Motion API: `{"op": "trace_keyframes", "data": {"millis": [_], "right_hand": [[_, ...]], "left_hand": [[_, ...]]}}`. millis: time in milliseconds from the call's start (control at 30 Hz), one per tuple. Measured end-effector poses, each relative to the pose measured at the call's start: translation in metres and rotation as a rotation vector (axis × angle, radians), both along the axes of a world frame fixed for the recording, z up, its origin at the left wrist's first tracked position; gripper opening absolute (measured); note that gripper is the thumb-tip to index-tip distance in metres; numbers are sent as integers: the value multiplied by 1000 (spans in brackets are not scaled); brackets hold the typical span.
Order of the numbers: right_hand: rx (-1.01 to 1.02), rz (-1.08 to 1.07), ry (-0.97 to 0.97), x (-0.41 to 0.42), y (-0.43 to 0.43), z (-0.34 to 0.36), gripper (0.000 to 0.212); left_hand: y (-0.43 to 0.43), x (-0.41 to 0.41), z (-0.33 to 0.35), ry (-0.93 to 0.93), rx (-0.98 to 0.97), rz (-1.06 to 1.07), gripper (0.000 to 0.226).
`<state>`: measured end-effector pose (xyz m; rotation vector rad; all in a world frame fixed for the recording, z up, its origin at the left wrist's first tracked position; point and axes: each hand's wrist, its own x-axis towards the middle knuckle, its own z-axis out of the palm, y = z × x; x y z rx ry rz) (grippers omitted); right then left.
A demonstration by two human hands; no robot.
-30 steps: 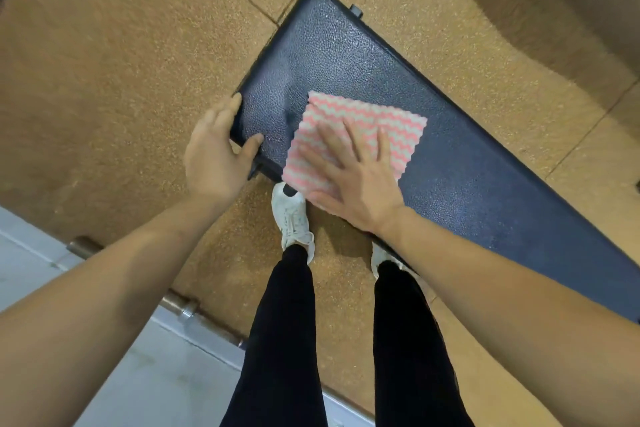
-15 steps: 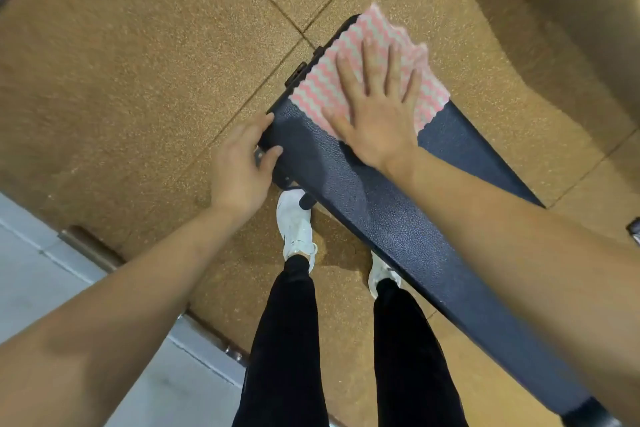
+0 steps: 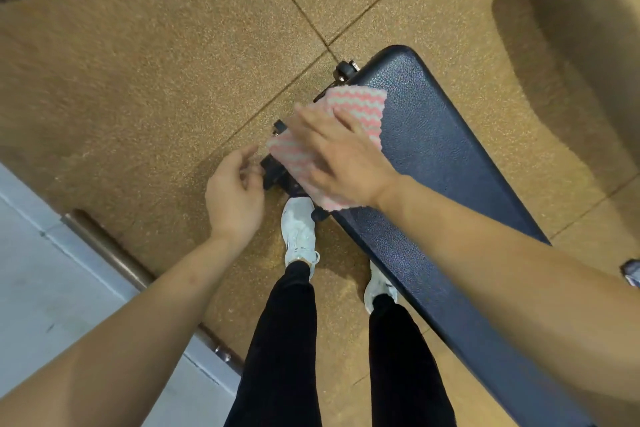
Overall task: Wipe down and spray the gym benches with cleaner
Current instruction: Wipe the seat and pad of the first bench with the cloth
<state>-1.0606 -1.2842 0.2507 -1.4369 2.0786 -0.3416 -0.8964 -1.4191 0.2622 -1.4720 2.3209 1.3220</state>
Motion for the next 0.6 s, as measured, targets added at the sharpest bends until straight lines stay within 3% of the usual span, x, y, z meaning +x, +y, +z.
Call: {"op": "trace_keyframes", "data": {"millis": [100,200,267,500,600], "right_hand": [[-39,-101,-48,-30,0,5,70],[-1,-14,4,-50,6,0,50],[44,11,17,-61,8,0,51],[127,-145,90,-110,2,11,53],[174,-340,5,-130,18,10,56]], "left_hand": [[3,-16,5,91,-49,-108,36],[3,-39,2,75,21,-361,47],[3,-57,-4,50,78,-489,56],[-4,-130,-24,6,175,-480,54],[-2,-161,-30,65,240,-493,57]]}}
